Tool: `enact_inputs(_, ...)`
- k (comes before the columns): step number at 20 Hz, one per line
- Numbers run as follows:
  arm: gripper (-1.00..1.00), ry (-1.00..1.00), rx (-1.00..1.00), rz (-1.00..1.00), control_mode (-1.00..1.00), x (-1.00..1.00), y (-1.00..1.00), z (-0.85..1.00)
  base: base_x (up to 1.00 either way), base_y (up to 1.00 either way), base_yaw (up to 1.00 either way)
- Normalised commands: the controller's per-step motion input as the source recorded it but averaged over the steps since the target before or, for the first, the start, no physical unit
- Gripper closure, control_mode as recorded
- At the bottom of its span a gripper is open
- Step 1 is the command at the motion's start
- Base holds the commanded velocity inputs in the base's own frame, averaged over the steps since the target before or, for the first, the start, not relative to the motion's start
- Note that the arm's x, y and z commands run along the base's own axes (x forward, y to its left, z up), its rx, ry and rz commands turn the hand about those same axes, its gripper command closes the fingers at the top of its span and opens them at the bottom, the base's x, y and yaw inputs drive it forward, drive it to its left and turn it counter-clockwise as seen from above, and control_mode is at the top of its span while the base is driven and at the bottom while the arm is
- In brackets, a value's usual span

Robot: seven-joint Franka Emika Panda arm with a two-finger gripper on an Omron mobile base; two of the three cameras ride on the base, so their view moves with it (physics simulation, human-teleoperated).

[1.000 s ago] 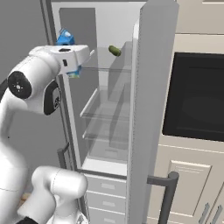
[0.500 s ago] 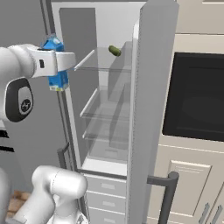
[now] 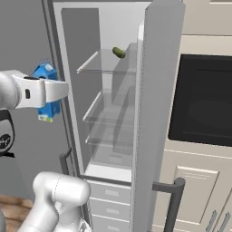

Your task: Take out the milk from the fridge and place it on the tray on the counter. Then take the sugar cube near the tray and place it in the tray.

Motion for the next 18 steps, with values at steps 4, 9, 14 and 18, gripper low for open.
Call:
enact_inputs(4,1.00,0.00,0.02,0.00,-1.00,-0.43,0.00,-0.35,0.00,0.00,0.00)
enact_inputs(9,1.00,0.00,0.04,0.00,-1.00,-0.39,0.00,-0.11,0.00,0.00,0.00)
enact_inputs(14,1.00,0.00,0.02,0.00,1.00,-0.36,0.01,-0.02,-0.20,0.05,0.00)
enact_inputs(18,1.00,0.00,0.00,0.00,1.00,0.00,0.00,0.00,-1.00,0.36,0.00)
